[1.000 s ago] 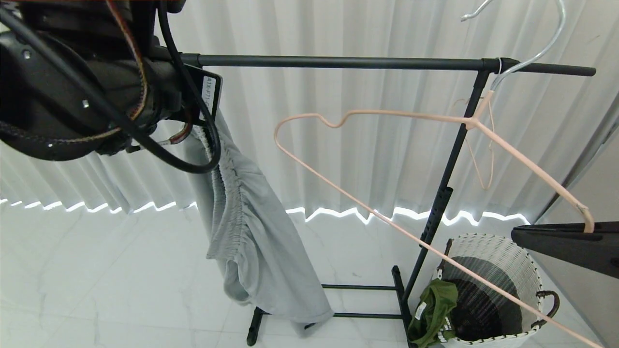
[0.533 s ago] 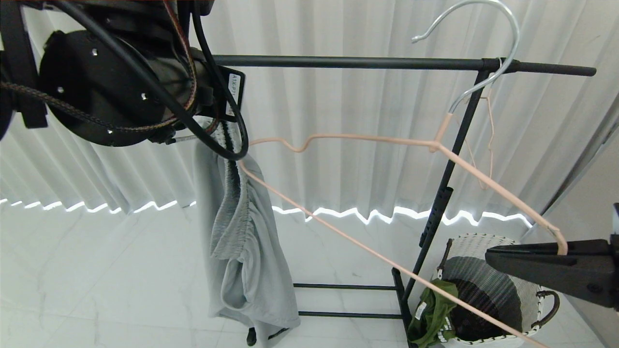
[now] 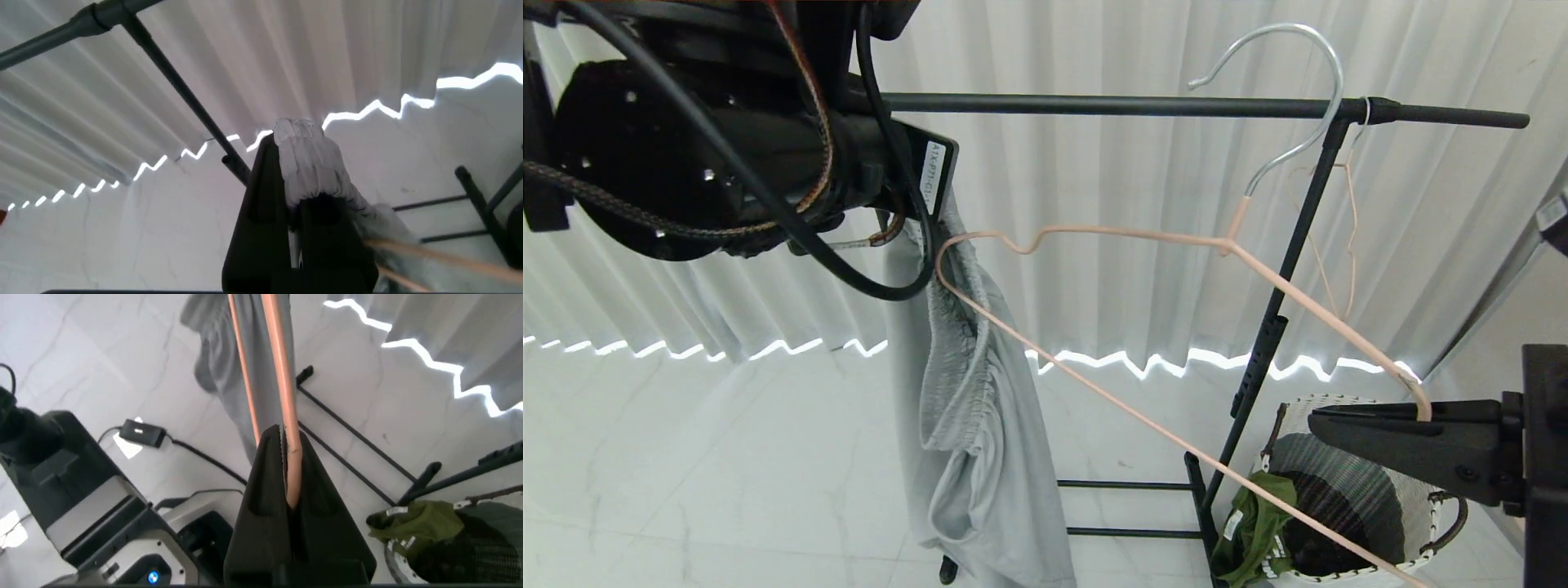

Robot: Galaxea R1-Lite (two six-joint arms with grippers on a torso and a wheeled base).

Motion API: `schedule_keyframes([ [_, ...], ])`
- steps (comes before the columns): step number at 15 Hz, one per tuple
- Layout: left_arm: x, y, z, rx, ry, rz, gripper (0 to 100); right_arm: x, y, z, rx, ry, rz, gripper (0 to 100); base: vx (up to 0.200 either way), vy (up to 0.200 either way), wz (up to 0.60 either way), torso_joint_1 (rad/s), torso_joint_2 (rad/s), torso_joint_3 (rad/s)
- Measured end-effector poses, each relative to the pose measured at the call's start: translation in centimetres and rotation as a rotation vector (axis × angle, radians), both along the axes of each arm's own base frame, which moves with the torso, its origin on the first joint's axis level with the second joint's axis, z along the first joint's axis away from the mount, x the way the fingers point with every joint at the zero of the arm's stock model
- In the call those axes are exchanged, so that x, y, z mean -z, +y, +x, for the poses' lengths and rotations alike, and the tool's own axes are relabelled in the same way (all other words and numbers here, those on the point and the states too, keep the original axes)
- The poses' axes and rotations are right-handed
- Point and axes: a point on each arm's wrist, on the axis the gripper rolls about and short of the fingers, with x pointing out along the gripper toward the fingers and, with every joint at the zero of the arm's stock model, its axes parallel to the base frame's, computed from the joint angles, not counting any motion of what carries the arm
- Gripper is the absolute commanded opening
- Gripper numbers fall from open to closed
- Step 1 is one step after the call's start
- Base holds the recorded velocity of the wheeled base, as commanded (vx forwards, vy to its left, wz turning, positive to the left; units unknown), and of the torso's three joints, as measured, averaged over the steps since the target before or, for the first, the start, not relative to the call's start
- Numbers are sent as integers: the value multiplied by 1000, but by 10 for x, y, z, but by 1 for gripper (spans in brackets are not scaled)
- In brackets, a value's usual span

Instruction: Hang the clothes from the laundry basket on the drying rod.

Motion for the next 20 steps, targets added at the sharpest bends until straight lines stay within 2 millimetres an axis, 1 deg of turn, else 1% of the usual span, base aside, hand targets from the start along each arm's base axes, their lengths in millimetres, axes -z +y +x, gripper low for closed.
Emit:
schedule_keyframes([
  [3, 4, 4, -5, 34, 13, 20, 0, -3, 4, 4, 18, -18, 28, 0, 0, 0, 0, 0, 0, 0],
  [5, 3, 6, -6, 29, 10, 13, 0, -3, 10, 10, 80, -41, 43, 0, 0, 0, 0, 0, 0, 0],
  [7, 2, 4, -9, 37, 7, -7, 0, -4, 19, 16, 102, -48, 77, 0, 0, 0, 0, 0, 0, 0],
  [12, 1, -13, -24, 105, 14, -96, 0, 3, 44, 28, 105, -54, 93, 0, 0, 0, 0, 0, 0, 0],
  [17, 0, -28, -40, 180, 24, -153, 0, 14, 65, 31, 83, -40, 55, 0, 0, 0, 0, 0, 0, 0],
  [20, 0, -38, -52, 233, 29, -170, 0, 17, 77, 35, 80, -47, 71, 0, 0, 0, 0, 0, 0, 0],
])
